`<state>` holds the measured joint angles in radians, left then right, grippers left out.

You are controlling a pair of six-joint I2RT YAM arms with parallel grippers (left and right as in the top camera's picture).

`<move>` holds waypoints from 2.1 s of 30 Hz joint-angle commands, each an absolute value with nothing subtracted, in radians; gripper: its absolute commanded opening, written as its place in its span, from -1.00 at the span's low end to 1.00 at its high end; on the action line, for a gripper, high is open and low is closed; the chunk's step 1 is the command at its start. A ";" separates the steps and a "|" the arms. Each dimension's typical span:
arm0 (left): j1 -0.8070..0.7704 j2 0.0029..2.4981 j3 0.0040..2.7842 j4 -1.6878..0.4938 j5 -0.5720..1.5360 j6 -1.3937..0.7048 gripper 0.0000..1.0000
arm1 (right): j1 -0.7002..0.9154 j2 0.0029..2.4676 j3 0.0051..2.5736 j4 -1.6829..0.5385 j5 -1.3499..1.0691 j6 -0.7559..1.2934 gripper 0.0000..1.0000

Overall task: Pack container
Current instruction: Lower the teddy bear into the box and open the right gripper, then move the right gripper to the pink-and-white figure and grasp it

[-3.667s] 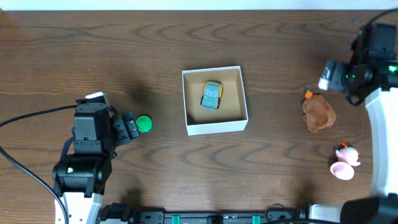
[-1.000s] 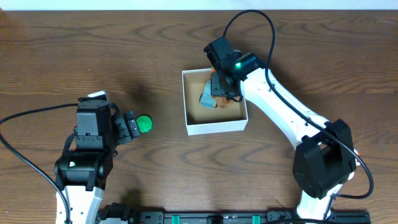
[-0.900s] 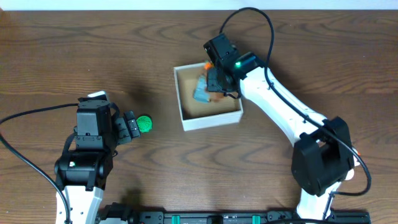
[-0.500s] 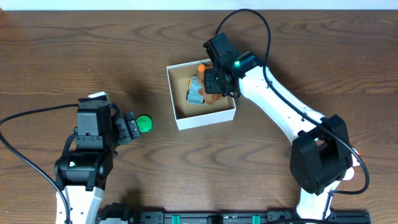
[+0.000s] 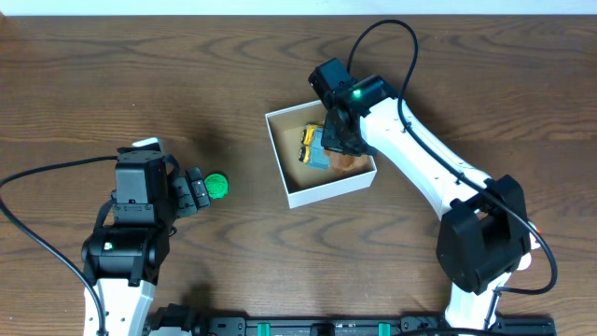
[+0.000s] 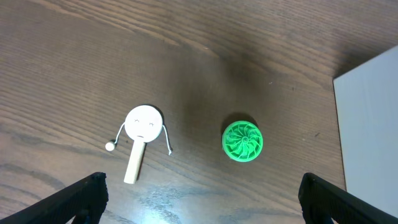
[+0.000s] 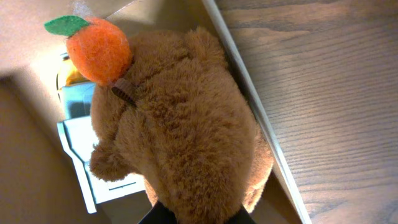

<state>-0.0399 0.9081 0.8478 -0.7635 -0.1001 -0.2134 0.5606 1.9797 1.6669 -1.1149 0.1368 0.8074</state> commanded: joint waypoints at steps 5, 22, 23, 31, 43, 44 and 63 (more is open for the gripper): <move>-0.035 0.909 0.868 -0.770 -0.097 -0.223 0.96 | 0.563 2.025 1.621 -0.910 -0.052 0.446 -0.93; -0.035 0.909 0.868 -0.770 -0.097 -0.223 0.96 | 0.533 2.025 1.621 -0.953 0.104 0.520 -0.72; -0.035 0.909 0.868 -0.770 -0.097 -0.223 0.96 | 0.529 2.025 1.621 -0.949 0.108 0.519 -0.70; -0.035 0.909 0.868 -0.770 -0.097 -0.223 0.96 | 0.511 2.025 1.621 -0.931 0.107 0.497 0.41; -0.035 0.909 0.868 -0.770 -0.097 -0.223 0.96 | 0.505 1.862 1.684 -0.931 0.115 0.358 0.44; -0.035 0.909 0.868 -0.770 -0.097 -0.223 0.96 | 0.493 1.824 1.690 -0.931 0.133 0.363 0.43; -0.035 0.909 0.868 -0.770 -0.097 -0.223 0.96 | -0.281 1.571 1.497 -1.389 0.151 0.716 0.98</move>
